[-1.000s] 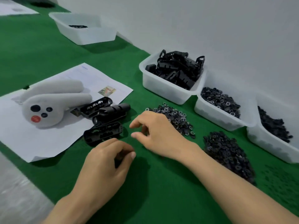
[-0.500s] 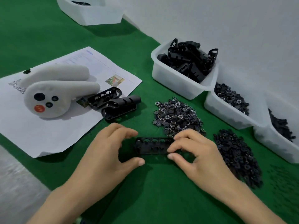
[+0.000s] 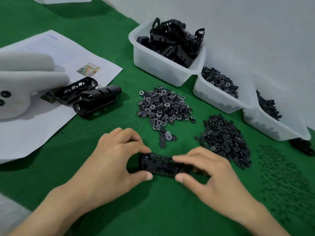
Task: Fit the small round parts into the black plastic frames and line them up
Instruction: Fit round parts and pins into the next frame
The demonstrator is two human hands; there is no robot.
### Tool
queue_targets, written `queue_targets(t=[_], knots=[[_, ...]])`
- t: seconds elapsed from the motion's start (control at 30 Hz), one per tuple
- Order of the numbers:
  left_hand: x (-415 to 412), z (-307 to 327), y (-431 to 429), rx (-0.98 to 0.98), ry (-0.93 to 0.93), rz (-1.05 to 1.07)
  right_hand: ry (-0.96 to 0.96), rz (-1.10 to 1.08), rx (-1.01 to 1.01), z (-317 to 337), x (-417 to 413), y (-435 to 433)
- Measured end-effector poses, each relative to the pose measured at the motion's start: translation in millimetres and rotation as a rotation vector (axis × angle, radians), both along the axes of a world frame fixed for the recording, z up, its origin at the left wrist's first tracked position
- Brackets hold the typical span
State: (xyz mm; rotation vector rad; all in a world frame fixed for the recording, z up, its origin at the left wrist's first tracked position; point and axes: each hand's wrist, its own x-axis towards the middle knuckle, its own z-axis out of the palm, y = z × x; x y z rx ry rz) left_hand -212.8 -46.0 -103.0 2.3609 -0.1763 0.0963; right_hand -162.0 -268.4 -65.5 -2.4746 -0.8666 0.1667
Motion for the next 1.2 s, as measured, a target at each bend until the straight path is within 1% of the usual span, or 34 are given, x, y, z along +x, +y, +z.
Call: queue_targets(t=[0.1,0.17,0.23,0.27,0.37,0.53,0.63,0.73,0.93,1.03,1.2], knots=[[-0.5,-0.7,-0.3,-0.001,-0.003,-0.007,-0.084,-0.103,0.043,2.2,25.2,11.1],[-1.0,-1.3,0.0,0.008,-0.014,-0.007,-0.113,-0.123,-0.041,-1.9,42.6,24.8],[-1.6,-1.2,0.2,0.024,-0.021,-0.015,-0.087,-0.091,-0.134,-8.1,52.4,35.8],[-1.9,-1.0,0.4,0.028,-0.023,-0.022,-0.067,-0.069,-0.142,-9.2,53.6,40.1],[-3.4,-0.4,1.6,0.033,-0.023,-0.044,-0.04,-0.014,-0.071,-7.9,47.5,42.7],[-3.5,-0.3,0.5,0.062,-0.018,-0.06,0.04,0.023,0.028,-4.2,30.1,22.2],[-3.0,0.4,-1.5,0.094,-0.007,-0.063,0.039,-0.028,0.086,-3.9,25.4,11.5],[-1.7,1.9,-5.0,0.107,0.007,-0.064,-0.011,-0.105,0.075,-5.7,25.7,8.5],[-1.4,0.5,-6.8,0.075,0.001,-0.059,-0.033,-0.116,0.036,-10.7,30.8,20.3],[-2.4,0.6,-5.9,0.067,-0.004,-0.053,-0.025,-0.1,0.019,-9.1,34.8,25.4],[-3.8,1.0,-5.2,0.032,-0.017,-0.047,0.043,-0.083,-0.013,-6.2,37.5,27.1]])
